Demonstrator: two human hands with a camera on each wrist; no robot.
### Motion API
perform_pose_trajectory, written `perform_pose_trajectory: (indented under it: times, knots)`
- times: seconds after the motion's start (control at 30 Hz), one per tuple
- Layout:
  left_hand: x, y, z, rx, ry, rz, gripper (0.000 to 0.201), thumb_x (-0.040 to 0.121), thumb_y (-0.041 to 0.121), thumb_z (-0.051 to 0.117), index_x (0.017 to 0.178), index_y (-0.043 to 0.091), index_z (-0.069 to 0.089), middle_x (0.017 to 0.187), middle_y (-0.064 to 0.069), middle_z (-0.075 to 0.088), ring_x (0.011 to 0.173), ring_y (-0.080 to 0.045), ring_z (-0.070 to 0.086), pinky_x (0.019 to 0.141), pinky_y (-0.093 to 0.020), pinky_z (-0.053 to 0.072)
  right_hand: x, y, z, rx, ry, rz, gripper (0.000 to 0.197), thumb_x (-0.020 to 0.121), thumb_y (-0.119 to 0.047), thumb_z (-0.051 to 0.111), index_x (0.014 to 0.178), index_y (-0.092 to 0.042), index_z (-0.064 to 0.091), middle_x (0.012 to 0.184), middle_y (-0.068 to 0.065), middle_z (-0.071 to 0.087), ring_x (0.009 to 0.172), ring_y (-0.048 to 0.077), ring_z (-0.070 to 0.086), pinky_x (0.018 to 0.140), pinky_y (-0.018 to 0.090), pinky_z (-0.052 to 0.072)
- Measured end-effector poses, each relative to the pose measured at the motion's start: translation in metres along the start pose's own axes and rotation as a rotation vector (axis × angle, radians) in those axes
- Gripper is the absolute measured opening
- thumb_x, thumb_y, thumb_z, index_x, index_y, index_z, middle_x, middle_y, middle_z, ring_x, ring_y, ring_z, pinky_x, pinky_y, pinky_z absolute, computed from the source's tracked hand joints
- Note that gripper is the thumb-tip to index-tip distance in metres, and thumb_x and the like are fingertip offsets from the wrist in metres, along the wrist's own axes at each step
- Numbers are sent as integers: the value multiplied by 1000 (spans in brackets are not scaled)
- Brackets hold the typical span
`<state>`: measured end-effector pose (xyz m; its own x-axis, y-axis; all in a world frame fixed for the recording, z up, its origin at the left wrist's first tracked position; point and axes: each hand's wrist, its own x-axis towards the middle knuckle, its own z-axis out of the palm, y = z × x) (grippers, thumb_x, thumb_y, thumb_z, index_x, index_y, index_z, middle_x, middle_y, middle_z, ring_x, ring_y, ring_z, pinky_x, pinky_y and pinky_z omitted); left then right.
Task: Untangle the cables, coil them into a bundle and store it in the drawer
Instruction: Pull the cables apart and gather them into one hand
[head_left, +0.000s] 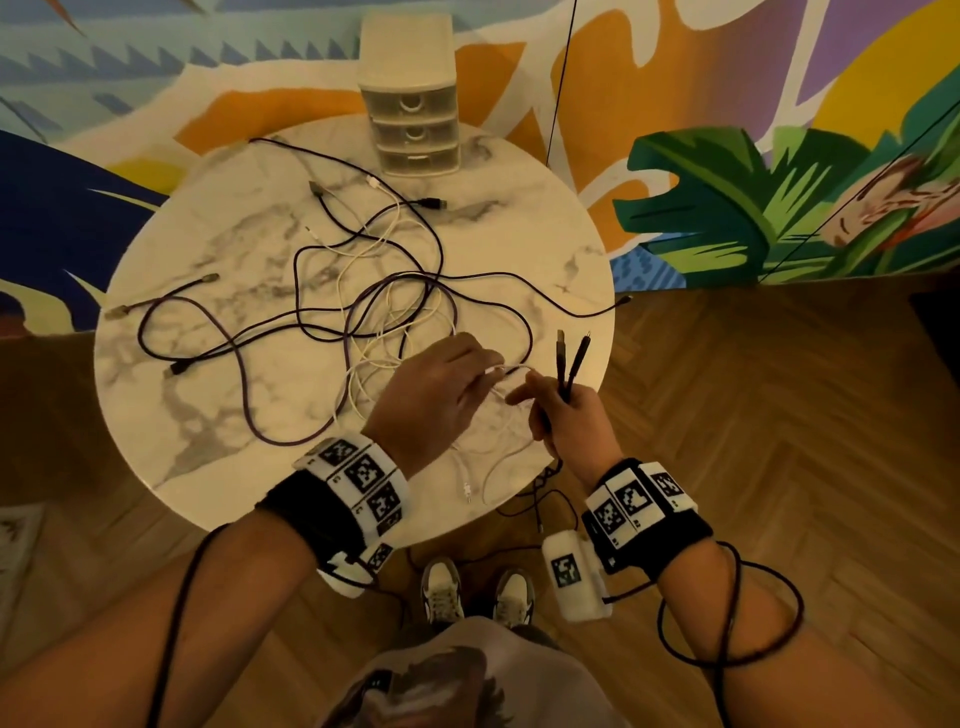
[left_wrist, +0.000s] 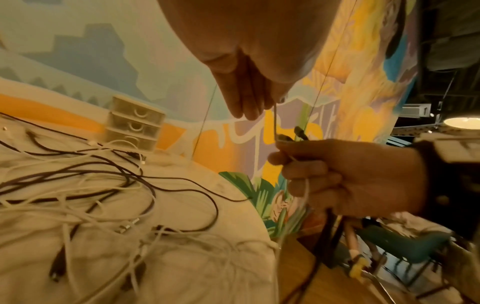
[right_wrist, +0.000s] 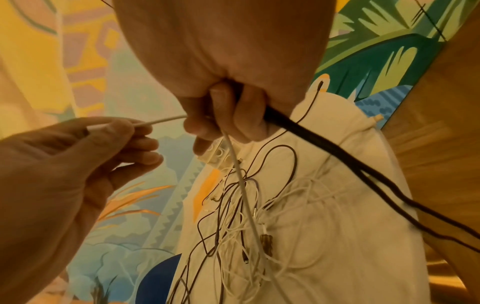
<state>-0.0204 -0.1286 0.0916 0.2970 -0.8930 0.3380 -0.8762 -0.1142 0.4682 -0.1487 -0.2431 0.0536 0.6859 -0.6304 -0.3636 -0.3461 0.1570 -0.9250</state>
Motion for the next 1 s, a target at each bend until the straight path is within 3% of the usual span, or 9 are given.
perform_pose_trajectory:
  times: [0.13, 0.2, 0.37, 0.47, 0.53, 0.67, 0.8, 0.9, 1.0]
  knots:
    - [-19, 24, 29, 11, 5, -47, 22, 93, 21, 54, 102, 6, 67, 87, -6, 66, 74, -16, 61, 61, -25, 50, 5, -4, 8, 114, 87, 36, 42, 98, -33, 47, 60, -21, 60, 44, -2, 46, 38, 10, 35, 43, 24, 29]
    - [-19, 24, 32, -4, 43, -94, 20, 93, 21, 55, 102, 7, 68, 86, -4, 67, 72, -15, 61, 59, -30, 52, 4, -1, 9, 165, 104, 57, 41, 98, -35, 47, 63, -19, 62, 44, -3, 44, 39, 10, 34, 44, 26, 27]
    - [-5, 7, 16, 49, 84, -90, 24, 95, 29, 53, 90, 12, 69, 72, 2, 64, 58, -10, 53, 53, -24, 43, 2, 3, 7, 89, 93, 33, 46, 100, -35, 40, 75, -8, 67, 44, -2, 40, 37, 10, 31, 40, 23, 26]
    - [-5, 6, 14, -14, 21, -189, 38, 94, 42, 46, 72, 15, 63, 58, 5, 55, 51, -10, 46, 50, -26, 37, 3, -2, 4, 175, 17, 79, 45, 102, -31, 38, 75, -8, 66, 46, 1, 46, 36, 11, 29, 38, 22, 23]
    - [1, -2, 9, -85, -38, -306, 45, 91, 50, 43, 64, 17, 56, 54, 2, 54, 50, -14, 49, 51, -33, 40, 1, -1, -3, 143, -68, 70, 45, 103, -30, 34, 85, -7, 69, 54, 5, 56, 38, 12, 30, 37, 21, 21]
    - [29, -6, -15, -269, -231, -367, 44, 92, 43, 50, 68, 6, 57, 60, -11, 58, 57, -25, 55, 62, -43, 46, -7, 0, -17, 196, -197, 69, 45, 98, -26, 31, 102, -3, 69, 69, 11, 60, 48, 18, 22, 43, 27, 12]
    - [52, 11, -21, -257, -503, -267, 36, 93, 32, 52, 71, 4, 57, 63, -11, 57, 58, -23, 51, 57, -34, 42, -10, -18, -15, 149, -263, -36, 42, 83, -28, 35, 86, -13, 74, 63, 10, 57, 47, 14, 26, 44, 25, 18]
    - [61, 20, -18, -279, -514, -239, 32, 93, 31, 52, 72, 8, 55, 64, -3, 56, 57, -13, 46, 57, -26, 36, -12, -29, -10, 102, -301, -105, 36, 86, -22, 43, 69, -22, 75, 55, 8, 54, 43, 10, 33, 45, 21, 21]
    - [63, 24, -15, -319, -454, -220, 30, 91, 29, 57, 68, 11, 50, 62, 1, 49, 56, -8, 41, 56, -22, 33, -13, -31, -8, 55, -294, -125, 36, 98, -9, 40, 79, -5, 71, 50, -3, 55, 42, 4, 41, 46, 13, 31]
